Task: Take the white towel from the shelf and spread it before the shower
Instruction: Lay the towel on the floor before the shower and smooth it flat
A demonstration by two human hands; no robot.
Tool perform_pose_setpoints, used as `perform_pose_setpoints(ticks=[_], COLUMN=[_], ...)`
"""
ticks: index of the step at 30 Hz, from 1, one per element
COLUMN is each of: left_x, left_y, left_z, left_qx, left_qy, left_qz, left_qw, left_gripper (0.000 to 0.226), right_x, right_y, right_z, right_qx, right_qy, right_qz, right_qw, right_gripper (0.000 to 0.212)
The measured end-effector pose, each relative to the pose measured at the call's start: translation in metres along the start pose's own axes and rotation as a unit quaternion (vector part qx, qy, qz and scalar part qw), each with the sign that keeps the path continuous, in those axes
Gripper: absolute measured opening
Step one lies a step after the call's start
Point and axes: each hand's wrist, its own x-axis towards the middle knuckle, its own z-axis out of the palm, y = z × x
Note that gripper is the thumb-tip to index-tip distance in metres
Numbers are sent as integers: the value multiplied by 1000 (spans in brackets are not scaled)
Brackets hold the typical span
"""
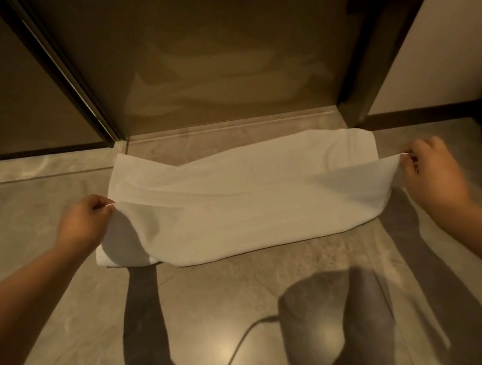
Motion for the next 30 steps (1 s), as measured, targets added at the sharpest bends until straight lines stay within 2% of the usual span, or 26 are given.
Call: perform_pose_setpoints(ticks=[3,5,7,9,11,12,14,16,17,19,24,27,30], left_x=[2,-3,-14,-24,-31,-33,-39,-42,-42,-41,-38,-31,-28], left_y=[0,2,5,10,20,25,34,41,44,50,61,64,71], left_z=[-3,-5,-4,4,16,25,41,57,64,78,103,113,124], left_qx=[128,230,367,464,447,409,346,317,307,288,247,257,264], left_qy=[-11,-61,-111,-132,-145,-165,-208,-235,-243,-248,-228,-206,-220], left_qz=[20,12,19,71,140,173,216,213,203,188,168,194,191], left_qw=[992,971,923,873,871,881,889,894,898,906,926,924,919], left_gripper=[13,15,20,30,44,52,63,66,65,61,54,52,42], right_x=[1,1,-4,-12,-22,-26,-33,-37,-39,-41,-46,-43,-37], right_y=[1,8,17,25,30,31,25,10,3,-9,-25,-33,-37], right_z=[1,-1,-3,-1,5,10,23,38,45,60,90,97,103], right_qx=[-4,-53,-150,-286,-384,-388,-305,-212,-195,-191,-174,-160,-203], right_qy=[11,-8,-73,-162,-240,-272,-339,-400,-415,-417,-349,-294,-253], right_qz=[10,-13,-62,-125,-174,-180,-136,-65,-58,-70,-63,-70,-104], right_qw=[1000,998,984,936,875,862,880,889,887,886,919,940,940], right_gripper=[15,15,15,21,29,33,36,44,51,60,56,53,45])
